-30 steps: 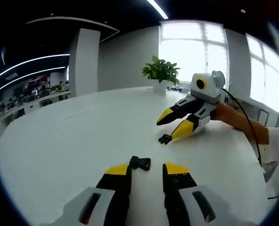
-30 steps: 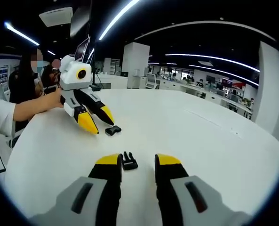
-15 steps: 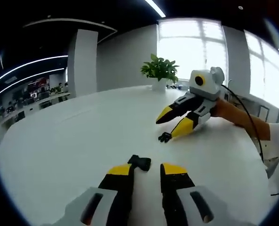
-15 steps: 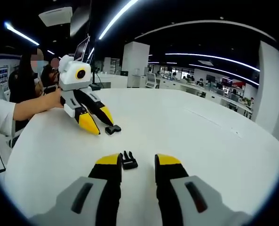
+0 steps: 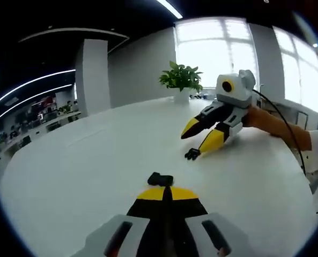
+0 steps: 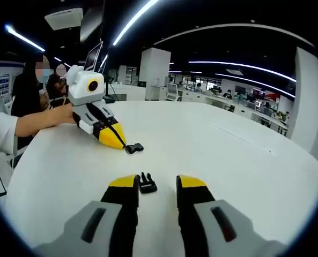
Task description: Snap the two parts of the plastic buckle together until the buckle closes and remains connected.
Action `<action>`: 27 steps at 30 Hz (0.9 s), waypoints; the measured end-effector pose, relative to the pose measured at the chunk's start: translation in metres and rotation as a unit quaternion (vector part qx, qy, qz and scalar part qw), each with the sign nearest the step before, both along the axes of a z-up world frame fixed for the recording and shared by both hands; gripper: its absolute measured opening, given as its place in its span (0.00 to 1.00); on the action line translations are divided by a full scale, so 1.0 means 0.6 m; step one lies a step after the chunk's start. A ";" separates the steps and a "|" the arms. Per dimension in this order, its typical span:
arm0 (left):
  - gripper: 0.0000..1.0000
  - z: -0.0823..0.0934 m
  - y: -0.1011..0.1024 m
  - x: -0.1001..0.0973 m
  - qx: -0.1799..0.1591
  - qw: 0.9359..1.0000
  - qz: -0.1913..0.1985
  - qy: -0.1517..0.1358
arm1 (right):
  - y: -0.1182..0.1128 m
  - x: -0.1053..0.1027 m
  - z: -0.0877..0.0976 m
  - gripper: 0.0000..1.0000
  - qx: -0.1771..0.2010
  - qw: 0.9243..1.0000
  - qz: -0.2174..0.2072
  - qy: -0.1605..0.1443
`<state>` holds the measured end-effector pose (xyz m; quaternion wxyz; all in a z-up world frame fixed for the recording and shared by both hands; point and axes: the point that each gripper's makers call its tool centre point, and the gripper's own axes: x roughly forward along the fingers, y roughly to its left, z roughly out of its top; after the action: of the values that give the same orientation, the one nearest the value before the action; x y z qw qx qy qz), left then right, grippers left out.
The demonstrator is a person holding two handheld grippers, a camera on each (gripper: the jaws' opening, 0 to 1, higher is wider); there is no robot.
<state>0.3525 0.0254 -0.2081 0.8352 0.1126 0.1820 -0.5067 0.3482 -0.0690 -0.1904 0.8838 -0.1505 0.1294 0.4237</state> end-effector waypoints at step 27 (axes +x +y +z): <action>0.34 0.031 0.039 0.014 -0.045 0.968 0.246 0.011 | -0.010 0.003 0.008 0.27 0.013 1.000 -0.008 -0.003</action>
<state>0.3612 0.0487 -0.1896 0.9363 0.0207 0.1903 -0.2944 0.3500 -0.0751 -0.1855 0.8895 -0.1389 0.1228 0.4177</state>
